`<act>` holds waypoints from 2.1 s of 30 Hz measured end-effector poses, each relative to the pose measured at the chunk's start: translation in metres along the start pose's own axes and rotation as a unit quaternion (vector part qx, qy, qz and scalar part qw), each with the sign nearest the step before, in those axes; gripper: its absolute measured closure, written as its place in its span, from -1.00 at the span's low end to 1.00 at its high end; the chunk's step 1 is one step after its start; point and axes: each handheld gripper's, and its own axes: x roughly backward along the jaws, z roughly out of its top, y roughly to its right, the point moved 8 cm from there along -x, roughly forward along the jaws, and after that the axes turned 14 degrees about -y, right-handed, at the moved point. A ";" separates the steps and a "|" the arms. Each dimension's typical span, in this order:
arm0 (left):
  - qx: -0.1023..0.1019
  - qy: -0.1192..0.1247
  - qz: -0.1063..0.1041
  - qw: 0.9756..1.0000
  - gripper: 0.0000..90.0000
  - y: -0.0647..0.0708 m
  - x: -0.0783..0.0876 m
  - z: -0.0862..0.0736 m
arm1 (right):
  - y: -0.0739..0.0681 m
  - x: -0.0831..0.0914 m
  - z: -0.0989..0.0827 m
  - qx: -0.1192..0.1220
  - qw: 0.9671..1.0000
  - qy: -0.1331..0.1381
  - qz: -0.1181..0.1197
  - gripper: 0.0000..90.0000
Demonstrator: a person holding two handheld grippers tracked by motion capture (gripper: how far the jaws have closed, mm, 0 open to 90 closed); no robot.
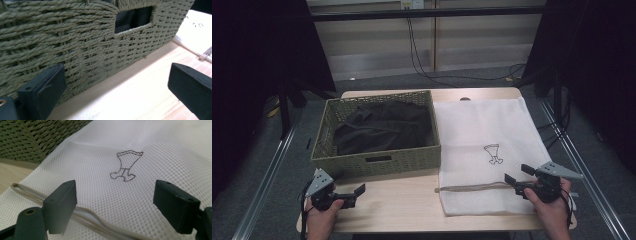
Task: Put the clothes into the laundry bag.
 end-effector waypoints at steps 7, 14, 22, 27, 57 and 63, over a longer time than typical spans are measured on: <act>-0.003 0.000 0.000 1.000 -0.25 0.016 -0.006 0.003 | -0.010 -0.005 0.002 0.016 1.000 -0.012 0.004 -0.62; 0.005 -0.015 -0.031 0.999 0.84 0.041 -0.020 0.009 | -0.020 -0.013 0.000 0.039 0.999 -0.033 -0.005 -0.69; -0.020 -0.018 -0.075 0.997 1.00 0.080 -0.039 0.020 | -0.030 -0.022 -0.002 0.058 0.997 -0.052 -0.002 -0.71; -0.056 -0.044 -0.125 0.990 1.00 0.129 -0.064 0.025 | -0.040 -0.032 -0.006 0.079 0.994 -0.078 0.001 -0.67; -0.154 -0.172 -0.173 0.957 1.00 0.242 -0.138 0.024 | -0.029 -0.004 0.023 0.027 1.000 0.008 -0.002 0.61; -0.144 -0.170 -0.179 0.958 1.00 0.242 -0.139 0.025 | -0.027 -0.008 -0.005 0.024 0.998 -0.050 -0.006 -0.37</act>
